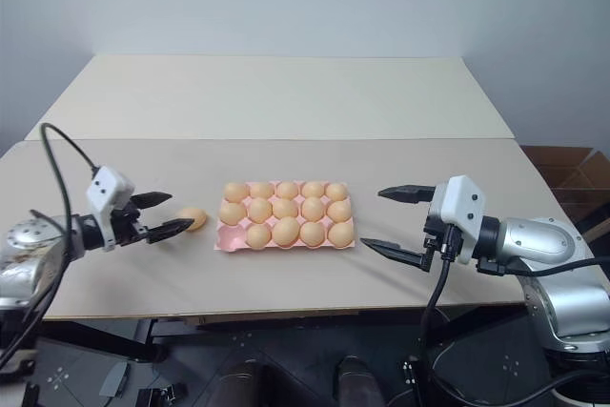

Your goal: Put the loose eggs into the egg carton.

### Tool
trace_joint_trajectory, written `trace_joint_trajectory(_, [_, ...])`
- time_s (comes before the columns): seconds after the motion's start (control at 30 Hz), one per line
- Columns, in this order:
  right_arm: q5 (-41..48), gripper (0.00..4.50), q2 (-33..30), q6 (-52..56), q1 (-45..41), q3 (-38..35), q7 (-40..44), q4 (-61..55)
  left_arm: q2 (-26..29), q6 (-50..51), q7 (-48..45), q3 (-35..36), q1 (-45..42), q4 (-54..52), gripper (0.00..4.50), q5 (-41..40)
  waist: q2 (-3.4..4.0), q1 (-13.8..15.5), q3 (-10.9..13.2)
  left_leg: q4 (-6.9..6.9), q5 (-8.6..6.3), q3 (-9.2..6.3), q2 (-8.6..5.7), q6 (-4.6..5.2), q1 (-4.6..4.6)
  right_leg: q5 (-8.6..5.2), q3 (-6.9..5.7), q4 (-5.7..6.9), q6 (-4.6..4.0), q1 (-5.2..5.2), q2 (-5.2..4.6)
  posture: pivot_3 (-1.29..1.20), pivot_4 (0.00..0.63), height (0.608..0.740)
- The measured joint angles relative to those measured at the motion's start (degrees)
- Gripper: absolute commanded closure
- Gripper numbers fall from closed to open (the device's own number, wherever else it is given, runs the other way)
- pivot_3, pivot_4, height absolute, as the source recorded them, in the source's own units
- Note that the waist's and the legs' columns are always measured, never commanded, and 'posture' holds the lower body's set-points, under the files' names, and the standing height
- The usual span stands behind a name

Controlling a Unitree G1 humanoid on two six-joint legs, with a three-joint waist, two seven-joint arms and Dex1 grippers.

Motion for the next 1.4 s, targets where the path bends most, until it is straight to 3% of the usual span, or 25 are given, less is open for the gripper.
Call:
trace_joint_trajectory(0.03, [0.0, 0.00, 0.0, 0.1, 0.3, -0.1, -0.3, -0.4, -0.5, -0.4, -0.4, -1.3, -1.3, 2.2, 0.56, 0.9, 0.00, 0.0, 0.0, 0.00, 0.00, 0.00, -0.01, 0.00, 0.01, 0.00, 0.00, -0.01, 0.01, 0.02, -0.01, 0.00, 0.150, 0.740])
trace_joint_trajectory(0.27, [0.2, 0.00, 0.1, 0.2, 1.5, -0.1, -2.2, -1.7, -2.3, -4.5, -2.6, -4.7, -4.9, 10.0, 2.78, 3.6, -0.01, 0.1, 0.0, 0.01, 0.00, -0.01, 0.00, 0.00, 0.01, 0.01, -0.01, 0.02, 0.03, 0.01, -0.01, 0.00, 0.150, 0.740])
trace_joint_trajectory(0.43, [0.8, 0.00, 0.1, 0.2, 1.9, -0.2, -3.0, -1.9, -2.0, -6.1, -2.4, -3.2, -3.7, 7.9, 2.78, 3.3, -0.01, 0.0, 0.0, 0.01, 0.00, -0.02, 0.01, 0.00, -0.01, 0.01, 0.00, 0.01, 0.03, 0.00, -0.02, 0.00, 0.150, 0.740])
trace_joint_trajectory(0.63, [1.1, 0.00, 0.1, 0.2, 2.9, -0.8, -3.5, -2.5, -0.1, -2.6, -6.0, 2.4, 2.3, -10.9, 2.78, -5.3, 0.00, 0.0, 0.0, 0.01, 0.00, -0.02, 0.00, 0.00, -0.01, 0.01, 0.01, 0.00, 0.05, 0.01, -0.07, 0.00, 0.150, 0.740])
trace_joint_trajectory(0.8, [1.1, 0.00, 0.2, 0.2, 2.8, -0.8, -3.7, -2.6, -1.7, -0.7, -6.5, -0.5, 5.9, -19.1, 2.78, -6.5, 0.00, 0.2, 0.0, 0.04, 0.02, -0.02, 0.00, -0.02, 0.11, -0.11, 0.01, 0.05, 0.26, 0.10, -0.04, 0.00, 0.150, 0.740])
trace_joint_trajectory(0.9, [1.1, 0.00, 0.2, 0.2, 2.7, -0.8, -3.8, -2.6, -2.1, 0.4, -6.5, -3.4, 5.9, -20.2, 2.06, -6.2, 0.00, 0.2, 0.0, 0.07, 0.03, -0.04, 0.01, -0.02, 0.11, -0.11, 0.01, 0.09, 0.27, 0.09, 0.00, 0.00, 0.150, 0.740])
trace_joint_trajectory(1.1, [1.1, 0.00, 0.3, 0.3, 2.7, -0.8, -4.2, -2.8, -2.5, 1.3, -6.1, -5.3, 5.7, -20.2, 0.12, -6.1, 0.00, -0.1, 0.0, 0.07, 0.02, -0.04, 0.01, -0.01, 0.07, -0.07, 0.03, 0.06, 0.19, 0.07, 0.01, 0.00, 0.150, 0.740])
trace_joint_trajectory(1.27, [1.1, 0.00, 0.7, 0.3, 2.7, -0.8, -4.5, -3.2, -1.1, 1.4, -5.8, -2.8, 5.7, -20.2, 0.02, -6.5, 0.00, -0.1, 0.0, 0.07, 0.02, -0.05, 0.02, -0.02, 0.09, -0.08, 0.03, 0.07, 0.21, 0.06, 0.00, 0.00, 0.150, 0.740])
trace_joint_trajectory(1.4, [1.1, 0.00, 1.0, 0.3, 2.6, -0.6, -4.6, -3.3, 0.9, 1.3, -4.8, 4.1, 7.0, -21.5, 0.02, -8.8, 0.00, -0.3, 0.0, 0.07, 0.02, -0.04, 0.05, -0.01, 0.08, -0.09, 0.03, 0.05, 0.22, 0.05, 0.00, 0.00, 0.150, 0.740])
